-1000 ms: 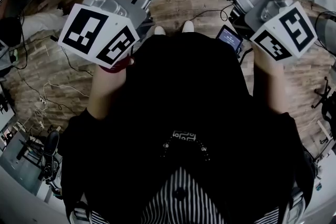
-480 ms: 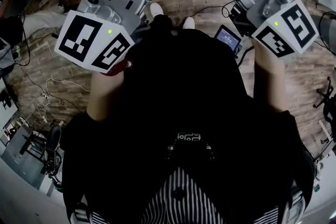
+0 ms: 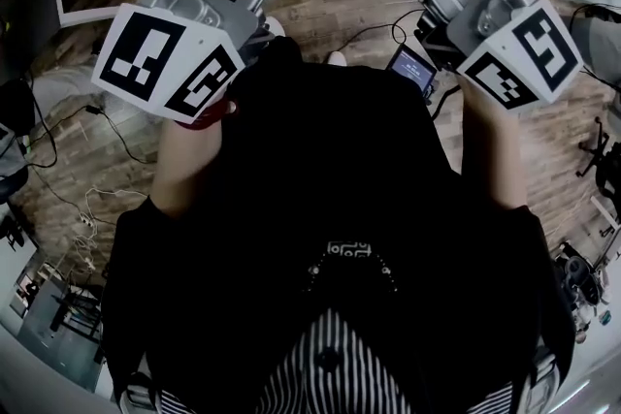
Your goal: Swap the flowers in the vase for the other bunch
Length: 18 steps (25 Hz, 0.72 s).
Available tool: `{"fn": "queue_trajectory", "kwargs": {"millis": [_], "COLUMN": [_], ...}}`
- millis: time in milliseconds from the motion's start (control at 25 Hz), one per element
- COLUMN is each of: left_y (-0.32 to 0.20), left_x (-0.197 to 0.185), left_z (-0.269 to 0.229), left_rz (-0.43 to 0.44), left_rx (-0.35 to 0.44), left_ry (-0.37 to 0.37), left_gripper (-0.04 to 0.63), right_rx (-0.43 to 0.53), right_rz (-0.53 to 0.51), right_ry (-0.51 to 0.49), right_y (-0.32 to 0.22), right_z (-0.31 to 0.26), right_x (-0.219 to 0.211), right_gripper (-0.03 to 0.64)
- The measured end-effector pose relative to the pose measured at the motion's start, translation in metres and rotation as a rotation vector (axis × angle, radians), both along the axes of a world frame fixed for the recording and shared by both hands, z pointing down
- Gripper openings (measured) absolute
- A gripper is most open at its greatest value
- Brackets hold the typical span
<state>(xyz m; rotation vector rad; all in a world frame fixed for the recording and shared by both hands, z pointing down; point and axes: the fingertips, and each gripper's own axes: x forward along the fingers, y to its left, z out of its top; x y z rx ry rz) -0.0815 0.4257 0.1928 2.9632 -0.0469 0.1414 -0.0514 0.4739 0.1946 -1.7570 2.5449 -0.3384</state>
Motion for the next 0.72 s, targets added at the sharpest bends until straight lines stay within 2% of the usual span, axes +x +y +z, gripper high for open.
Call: {"fn": "queue_trajectory", "kwargs": {"millis": [80,400,560,720], "left_y": [-0.017,-0.110,-0.160,-0.208], "left_x": [0.006,0.013,0.006,-0.008], "left_z": [-0.001,0.002,0.014,0.034], "left_rz": [0.025,0.065,0.075,0.064], "left_rx": [0.019,0.010,-0.005,0.010], "left_ry": [-0.004,-0.008,0.009,-0.006], "left_gripper": [0.006,0.006,0.006,0.006], "right_rx": [-0.003,-0.017,-0.029,-0.032], "right_rz": [0.021,0.079,0.097,0.112], "right_ry": [0.012,0.028,0.043,0.058], "right_y": [-0.017,-0.107,-0.159,-0.208], "right_z": [-0.001,-0.004,0.004,0.019], "right_x": [0.004,0.008,0.001,-0.005], "right_gripper": [-0.002,-0.002,-0.002,-0.002]}}
